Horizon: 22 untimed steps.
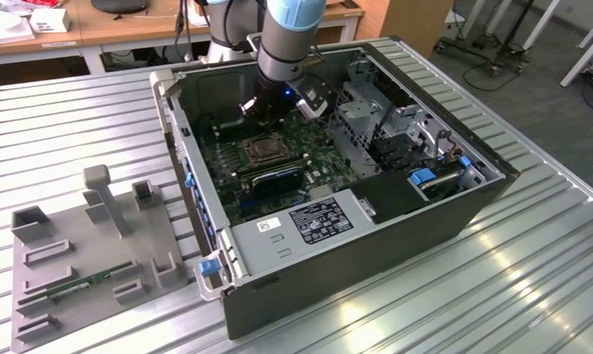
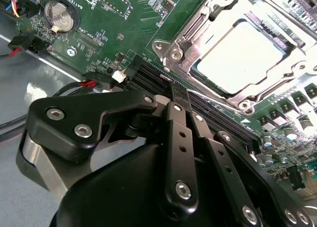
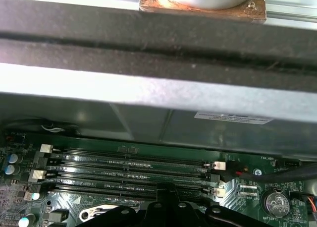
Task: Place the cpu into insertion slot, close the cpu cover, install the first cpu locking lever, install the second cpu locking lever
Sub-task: 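Install the first cpu locking lever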
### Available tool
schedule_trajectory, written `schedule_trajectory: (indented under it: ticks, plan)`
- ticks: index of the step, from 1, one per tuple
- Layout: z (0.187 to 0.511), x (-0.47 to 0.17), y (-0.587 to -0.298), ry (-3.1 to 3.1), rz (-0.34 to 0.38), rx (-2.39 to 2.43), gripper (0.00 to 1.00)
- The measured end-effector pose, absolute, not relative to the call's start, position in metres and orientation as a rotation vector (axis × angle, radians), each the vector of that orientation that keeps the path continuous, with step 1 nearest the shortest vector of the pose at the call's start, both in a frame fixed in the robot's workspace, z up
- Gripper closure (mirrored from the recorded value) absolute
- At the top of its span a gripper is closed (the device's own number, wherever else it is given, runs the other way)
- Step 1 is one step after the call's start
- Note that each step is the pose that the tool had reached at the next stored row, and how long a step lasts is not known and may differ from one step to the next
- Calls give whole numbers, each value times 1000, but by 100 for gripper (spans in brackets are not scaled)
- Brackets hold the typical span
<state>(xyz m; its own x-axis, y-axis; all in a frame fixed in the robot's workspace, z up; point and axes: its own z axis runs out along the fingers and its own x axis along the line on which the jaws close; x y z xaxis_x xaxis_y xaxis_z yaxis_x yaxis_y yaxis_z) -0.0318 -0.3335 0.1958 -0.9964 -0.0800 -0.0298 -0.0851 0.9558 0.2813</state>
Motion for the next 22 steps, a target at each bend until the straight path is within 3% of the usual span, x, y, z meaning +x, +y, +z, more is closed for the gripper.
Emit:
schedule_trajectory:
  ticks: [14,19,22]
  plan:
    - [197,-32,-333,3089,442,-133,89]
    - [197,-32,-333,3101,371,-133,89]
    - [198,-32,-333,3102,365,-133,89]
